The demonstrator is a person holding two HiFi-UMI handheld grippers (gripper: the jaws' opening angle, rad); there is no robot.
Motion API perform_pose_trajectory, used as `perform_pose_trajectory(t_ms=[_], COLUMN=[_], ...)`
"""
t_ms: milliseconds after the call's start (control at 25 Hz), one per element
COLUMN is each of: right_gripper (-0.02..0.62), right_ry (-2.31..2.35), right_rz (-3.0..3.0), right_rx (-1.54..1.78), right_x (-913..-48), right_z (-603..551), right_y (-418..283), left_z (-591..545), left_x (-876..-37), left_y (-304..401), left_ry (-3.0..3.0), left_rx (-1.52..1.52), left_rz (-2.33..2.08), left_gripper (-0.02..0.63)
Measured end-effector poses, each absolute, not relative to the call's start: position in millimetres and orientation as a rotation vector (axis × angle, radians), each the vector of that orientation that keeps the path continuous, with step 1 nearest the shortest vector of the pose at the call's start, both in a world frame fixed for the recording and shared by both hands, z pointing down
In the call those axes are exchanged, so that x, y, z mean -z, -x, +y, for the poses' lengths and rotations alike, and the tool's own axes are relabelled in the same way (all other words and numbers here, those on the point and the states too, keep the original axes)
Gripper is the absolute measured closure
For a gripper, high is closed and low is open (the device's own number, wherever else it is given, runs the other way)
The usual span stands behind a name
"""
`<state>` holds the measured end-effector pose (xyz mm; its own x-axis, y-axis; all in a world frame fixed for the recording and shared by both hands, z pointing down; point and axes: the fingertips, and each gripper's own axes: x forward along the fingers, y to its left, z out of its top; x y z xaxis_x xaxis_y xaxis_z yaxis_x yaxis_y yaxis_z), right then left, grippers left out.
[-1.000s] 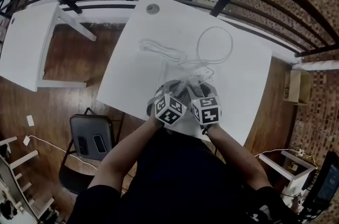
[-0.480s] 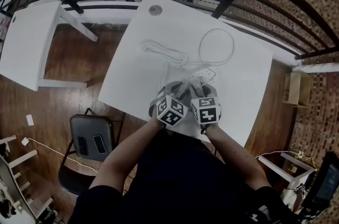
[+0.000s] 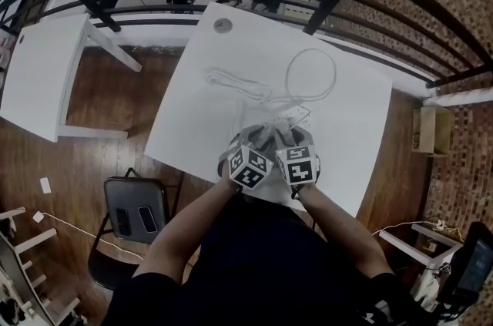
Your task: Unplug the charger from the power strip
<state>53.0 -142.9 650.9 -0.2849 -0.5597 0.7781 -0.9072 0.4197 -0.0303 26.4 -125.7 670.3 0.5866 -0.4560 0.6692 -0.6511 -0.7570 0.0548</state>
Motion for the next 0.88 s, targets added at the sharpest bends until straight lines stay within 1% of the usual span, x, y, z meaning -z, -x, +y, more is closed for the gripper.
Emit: perform_pose_trajectory(t_ms=[880], right_gripper=[0.454], right_ry=[-1.31], right_rz=[-1.963], right_rx=[-0.629], right_x=[-642], right_z=[-143], right_y=[-55], left_z=[-124], left_x=[-671], left_y=[-29], left_ry=[-2.543], left_rx=[-0.957], left_rz=[-0.873], left_gripper=[0.44])
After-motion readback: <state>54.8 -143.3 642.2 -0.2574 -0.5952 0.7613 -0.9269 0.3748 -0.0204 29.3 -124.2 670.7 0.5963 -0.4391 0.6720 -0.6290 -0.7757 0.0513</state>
